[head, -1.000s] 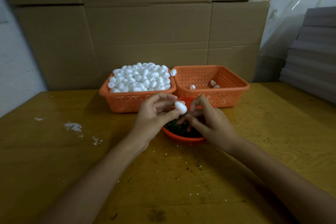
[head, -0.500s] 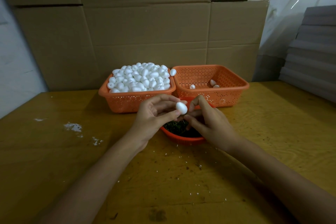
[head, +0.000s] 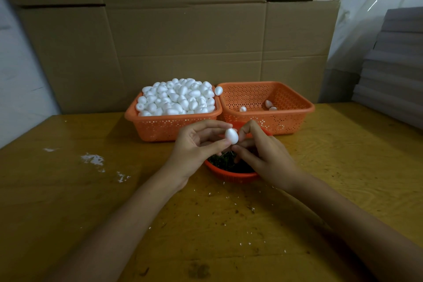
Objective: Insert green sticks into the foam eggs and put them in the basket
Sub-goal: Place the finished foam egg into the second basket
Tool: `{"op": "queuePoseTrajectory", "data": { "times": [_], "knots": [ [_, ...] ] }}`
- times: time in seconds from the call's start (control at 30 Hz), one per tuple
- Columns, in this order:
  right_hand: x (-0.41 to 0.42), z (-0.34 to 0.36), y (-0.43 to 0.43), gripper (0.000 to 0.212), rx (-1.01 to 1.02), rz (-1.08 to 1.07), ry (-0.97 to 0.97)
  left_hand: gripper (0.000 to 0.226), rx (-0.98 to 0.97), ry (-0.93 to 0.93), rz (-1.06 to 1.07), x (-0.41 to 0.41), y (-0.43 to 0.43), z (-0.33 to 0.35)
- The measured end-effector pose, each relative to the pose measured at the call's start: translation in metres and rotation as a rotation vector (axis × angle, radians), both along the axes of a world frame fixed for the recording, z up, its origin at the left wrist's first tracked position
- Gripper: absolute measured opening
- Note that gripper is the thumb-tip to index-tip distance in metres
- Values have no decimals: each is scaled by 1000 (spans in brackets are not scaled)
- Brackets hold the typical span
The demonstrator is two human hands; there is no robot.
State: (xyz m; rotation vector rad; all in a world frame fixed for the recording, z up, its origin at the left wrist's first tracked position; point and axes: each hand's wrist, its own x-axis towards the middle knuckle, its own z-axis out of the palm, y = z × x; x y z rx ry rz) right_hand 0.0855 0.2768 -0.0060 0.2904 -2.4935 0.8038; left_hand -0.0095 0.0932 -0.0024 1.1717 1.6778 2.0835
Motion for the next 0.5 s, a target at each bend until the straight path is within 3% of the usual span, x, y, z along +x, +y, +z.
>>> {"op": "queuePoseTrajectory", "data": {
  "times": [0.5],
  "knots": [
    [-1,-2,3,17,-9,43,-4,29,-7,37,69,2,4,-4]
  ]
}}
